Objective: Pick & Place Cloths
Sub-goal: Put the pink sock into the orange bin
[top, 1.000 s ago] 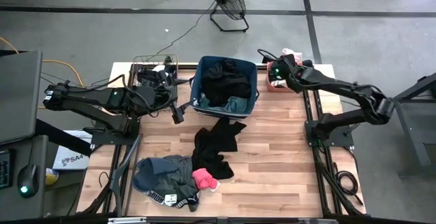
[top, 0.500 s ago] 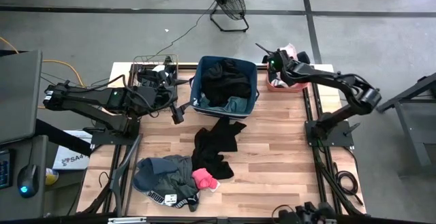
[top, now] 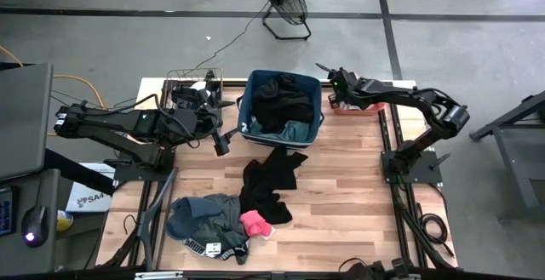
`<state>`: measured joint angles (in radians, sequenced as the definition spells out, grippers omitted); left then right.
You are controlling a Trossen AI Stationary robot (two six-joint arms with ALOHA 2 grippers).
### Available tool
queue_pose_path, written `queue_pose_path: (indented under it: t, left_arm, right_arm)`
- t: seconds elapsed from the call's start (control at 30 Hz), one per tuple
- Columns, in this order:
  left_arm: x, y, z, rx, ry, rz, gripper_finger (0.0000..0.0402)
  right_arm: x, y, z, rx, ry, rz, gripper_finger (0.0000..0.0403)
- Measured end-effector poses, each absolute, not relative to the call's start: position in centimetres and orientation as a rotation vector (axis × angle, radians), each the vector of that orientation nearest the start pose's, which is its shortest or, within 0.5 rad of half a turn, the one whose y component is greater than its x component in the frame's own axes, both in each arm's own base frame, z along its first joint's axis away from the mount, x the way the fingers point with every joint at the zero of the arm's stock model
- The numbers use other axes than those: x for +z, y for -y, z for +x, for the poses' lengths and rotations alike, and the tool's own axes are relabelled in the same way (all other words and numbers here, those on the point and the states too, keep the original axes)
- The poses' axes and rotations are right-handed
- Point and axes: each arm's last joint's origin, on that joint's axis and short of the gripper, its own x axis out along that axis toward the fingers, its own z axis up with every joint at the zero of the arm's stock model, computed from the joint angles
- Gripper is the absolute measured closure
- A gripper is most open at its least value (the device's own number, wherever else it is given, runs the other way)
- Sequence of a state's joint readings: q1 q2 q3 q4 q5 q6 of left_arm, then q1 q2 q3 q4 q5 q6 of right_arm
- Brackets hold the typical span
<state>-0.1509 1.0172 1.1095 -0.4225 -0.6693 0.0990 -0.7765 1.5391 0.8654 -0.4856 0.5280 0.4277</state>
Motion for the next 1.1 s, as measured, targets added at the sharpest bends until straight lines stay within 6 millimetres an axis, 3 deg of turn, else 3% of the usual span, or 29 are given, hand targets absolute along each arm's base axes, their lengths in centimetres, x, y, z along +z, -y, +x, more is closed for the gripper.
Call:
queue_pose_path:
  t: [0.73,1.1]
  left_arm:
    - [38.1,1.3,20.6,0.499,-0.330,0.223,0.0062]
    - [38.1,1.3,20.6,0.500,-0.330,0.224,0.0062]
  right_arm:
    - [17.0,22.3,15.9,-1.384,-0.938,0.797,0.0398]
    - [14.0,23.4,16.4,-1.329,-1.002,0.871,0.0398]
